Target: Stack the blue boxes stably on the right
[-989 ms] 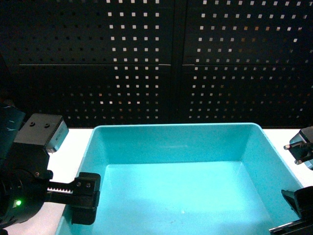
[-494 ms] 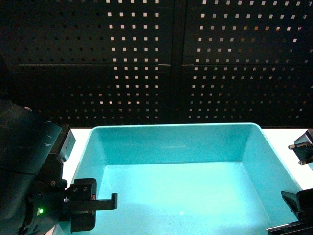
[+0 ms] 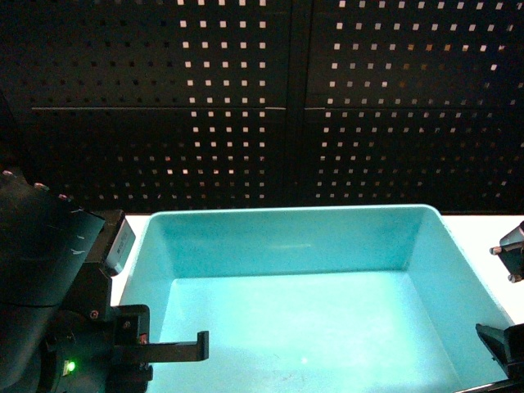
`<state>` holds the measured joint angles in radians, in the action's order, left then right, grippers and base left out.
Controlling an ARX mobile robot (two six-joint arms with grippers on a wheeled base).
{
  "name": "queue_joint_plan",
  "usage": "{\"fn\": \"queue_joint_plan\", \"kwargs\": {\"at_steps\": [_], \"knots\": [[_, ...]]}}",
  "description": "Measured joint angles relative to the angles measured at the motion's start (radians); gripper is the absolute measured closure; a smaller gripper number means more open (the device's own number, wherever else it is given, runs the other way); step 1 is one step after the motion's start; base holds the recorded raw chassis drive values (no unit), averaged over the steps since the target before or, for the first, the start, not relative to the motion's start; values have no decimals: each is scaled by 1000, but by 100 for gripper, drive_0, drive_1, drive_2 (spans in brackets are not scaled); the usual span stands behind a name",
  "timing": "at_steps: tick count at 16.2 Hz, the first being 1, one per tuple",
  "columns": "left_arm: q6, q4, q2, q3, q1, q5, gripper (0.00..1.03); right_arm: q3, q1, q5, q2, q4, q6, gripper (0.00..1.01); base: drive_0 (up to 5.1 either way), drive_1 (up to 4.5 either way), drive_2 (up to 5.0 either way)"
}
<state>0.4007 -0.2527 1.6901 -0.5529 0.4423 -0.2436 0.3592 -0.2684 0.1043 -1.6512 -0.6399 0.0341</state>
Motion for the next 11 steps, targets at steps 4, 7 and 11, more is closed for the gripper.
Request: {"fn": "queue_joint_plan", "kwargs": {"at_steps": [4,7,11], "knots": [[-42,-6,-59,1,-6,-7,98,8,16,-9,57,34,0,99,0,0,0],[-74,12,-128,-27,-17,-9,98,58,35,-20,134,89,5,99,0,0,0],[-117,50,-223,-106,-26,-8,98,165,74,-56,233,186,3,99,0,0,0]]}}
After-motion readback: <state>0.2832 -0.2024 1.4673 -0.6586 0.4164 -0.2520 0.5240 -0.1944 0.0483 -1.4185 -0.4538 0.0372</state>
